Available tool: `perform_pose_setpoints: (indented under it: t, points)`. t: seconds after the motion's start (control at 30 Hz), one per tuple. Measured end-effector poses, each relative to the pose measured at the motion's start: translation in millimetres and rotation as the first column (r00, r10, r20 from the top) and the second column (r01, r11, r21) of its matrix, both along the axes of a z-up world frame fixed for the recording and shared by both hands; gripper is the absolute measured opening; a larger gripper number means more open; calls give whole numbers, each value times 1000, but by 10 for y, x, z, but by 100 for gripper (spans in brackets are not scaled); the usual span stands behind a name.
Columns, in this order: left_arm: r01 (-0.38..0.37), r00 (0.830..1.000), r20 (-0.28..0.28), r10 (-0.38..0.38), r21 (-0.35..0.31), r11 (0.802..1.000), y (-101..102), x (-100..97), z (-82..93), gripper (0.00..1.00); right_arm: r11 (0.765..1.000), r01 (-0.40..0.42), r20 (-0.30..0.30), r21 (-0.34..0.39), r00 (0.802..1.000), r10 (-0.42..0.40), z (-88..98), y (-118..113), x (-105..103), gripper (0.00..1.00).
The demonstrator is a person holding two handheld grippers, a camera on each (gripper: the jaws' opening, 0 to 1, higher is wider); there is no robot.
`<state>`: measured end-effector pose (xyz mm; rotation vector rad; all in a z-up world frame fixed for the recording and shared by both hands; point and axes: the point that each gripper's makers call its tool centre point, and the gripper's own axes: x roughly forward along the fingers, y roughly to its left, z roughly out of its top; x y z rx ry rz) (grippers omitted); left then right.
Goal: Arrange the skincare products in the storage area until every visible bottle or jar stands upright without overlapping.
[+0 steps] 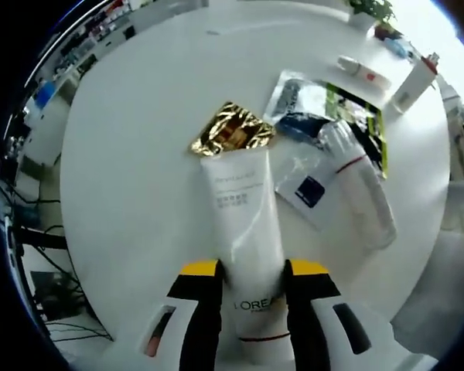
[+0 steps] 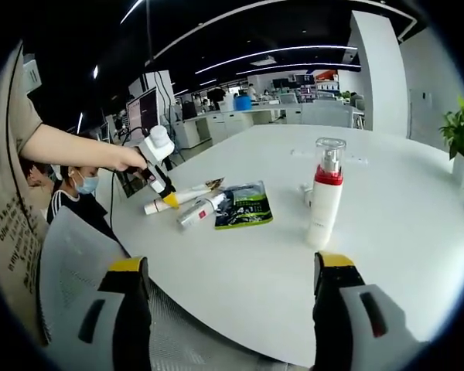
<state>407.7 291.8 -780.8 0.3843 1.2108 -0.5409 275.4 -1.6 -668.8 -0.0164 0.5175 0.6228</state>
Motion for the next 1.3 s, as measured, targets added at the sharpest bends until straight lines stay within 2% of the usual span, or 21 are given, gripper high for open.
perform_pose_setpoints:
  t: [0.1,0.27,0.53,0.73,0.87,1.0,1.13,1.23,1.3]
  points:
    - [10,1000,26,-10,2,1000,-7,-8,11,27,1000,0,2,2,1000,0,6,1,1,88]
    - [14,999,36,-14,-8,1000,-46,-90,51,27,1000,-1,-2,8,1000,1,9,0,-4,87]
    - [25,994,109,-18,-62,998,-179,-198,291,26,1000,-22,1,11,1000,22,12,36,-22,85]
    - [45,988,149,-32,-87,995,-245,-282,418,26,997,4,2,72,1000,-4,70,7,-1,84]
    - [42,987,163,-14,-167,985,-386,-350,564,26,993,22,-6,120,1000,-21,105,-5,10,83]
    - [58,982,189,-18,-206,977,-534,-419,697,26,977,47,-19,208,999,-44,180,-11,31,80]
    - [73,976,216,-16,-258,963,-715,-498,834,26,977,35,7,210,999,-37,258,47,23,77]
    - [85,971,237,-13,-297,951,-864,-558,928,26,986,-20,34,166,999,15,302,169,1,74]
    - [92,968,252,-10,-316,944,-953,-593,986,26,982,-42,42,185,999,35,376,256,11,73]
